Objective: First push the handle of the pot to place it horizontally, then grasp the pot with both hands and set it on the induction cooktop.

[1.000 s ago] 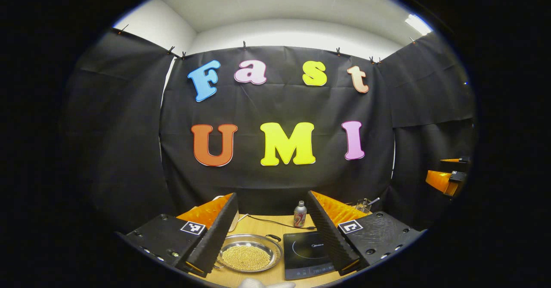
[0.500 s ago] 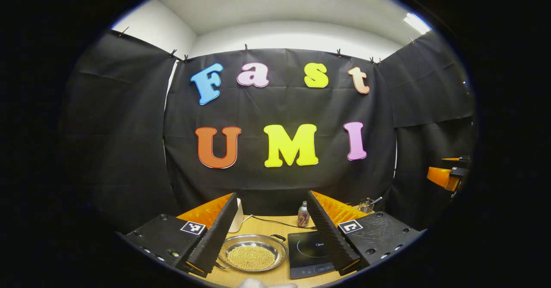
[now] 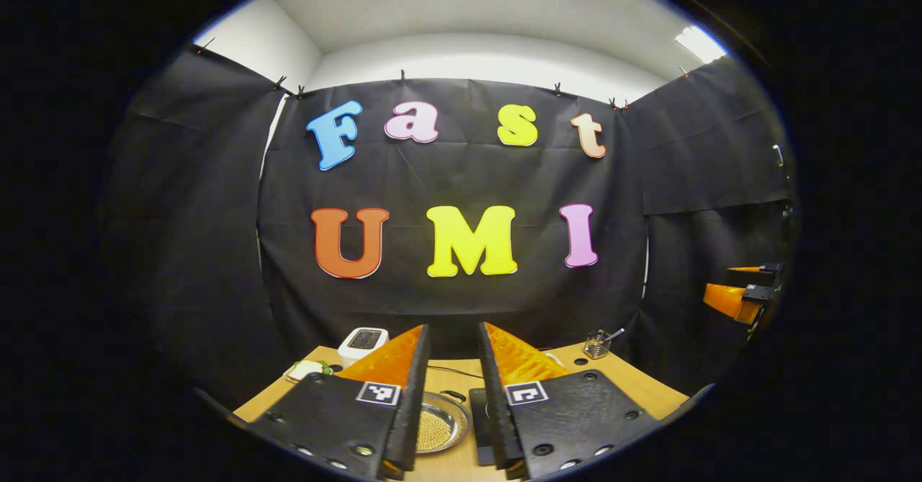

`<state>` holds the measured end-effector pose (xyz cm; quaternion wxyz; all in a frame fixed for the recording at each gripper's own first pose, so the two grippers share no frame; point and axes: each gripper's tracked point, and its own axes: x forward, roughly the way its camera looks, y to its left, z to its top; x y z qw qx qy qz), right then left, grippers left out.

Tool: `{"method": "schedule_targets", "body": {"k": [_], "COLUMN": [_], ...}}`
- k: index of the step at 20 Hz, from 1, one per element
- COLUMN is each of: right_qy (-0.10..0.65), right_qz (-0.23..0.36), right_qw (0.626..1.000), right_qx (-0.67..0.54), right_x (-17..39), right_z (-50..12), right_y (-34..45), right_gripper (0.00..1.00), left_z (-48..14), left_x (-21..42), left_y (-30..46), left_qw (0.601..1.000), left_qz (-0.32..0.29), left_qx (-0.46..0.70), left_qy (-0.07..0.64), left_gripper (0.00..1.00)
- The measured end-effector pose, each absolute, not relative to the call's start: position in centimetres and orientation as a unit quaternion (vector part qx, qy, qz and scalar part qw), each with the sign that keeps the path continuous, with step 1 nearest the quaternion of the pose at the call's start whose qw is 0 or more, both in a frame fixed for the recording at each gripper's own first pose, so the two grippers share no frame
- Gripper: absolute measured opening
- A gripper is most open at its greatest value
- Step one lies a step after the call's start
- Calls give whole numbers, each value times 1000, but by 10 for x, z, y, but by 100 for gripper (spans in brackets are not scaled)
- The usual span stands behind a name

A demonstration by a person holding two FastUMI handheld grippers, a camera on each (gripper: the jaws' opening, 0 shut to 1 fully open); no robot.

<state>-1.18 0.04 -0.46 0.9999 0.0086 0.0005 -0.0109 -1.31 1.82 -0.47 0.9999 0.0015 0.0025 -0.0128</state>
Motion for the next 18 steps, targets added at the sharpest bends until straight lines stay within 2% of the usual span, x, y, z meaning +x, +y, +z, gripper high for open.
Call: {"method": "schedule_targets", "body": {"k": [1,2,3,5,9,18], "right_qy": [1,3,4,9,22,62], "right_qz": [-10,-8,-7,-6,-1,1], "right_qw": [1000,1000,1000,1000,1000,998], "right_qx": [8,6,5,2,2,6], "right_x": [-13,-13,-13,-13,-15,-19], "right_z": [-5,-6,-8,-12,-20,-53], "right_y": [1,1,2,3,8,18], "right_gripper": [100,100,100,100,100,100], "left_z": [-10,-17,-22,-33,-57,-204], "left_x": [-11,-10,-10,-8,0,-8], "left_y": [19,22,23,24,39,53], "left_qw": [1000,1000,999,998,998,973], "left_qz": [-14,-10,-15,-25,-24,-21], "left_qx": [-2,-5,-12,-28,-17,-30], "left_qy": [11,20,28,42,64,226], "left_gripper": [11,14,5,0,0,0]}}
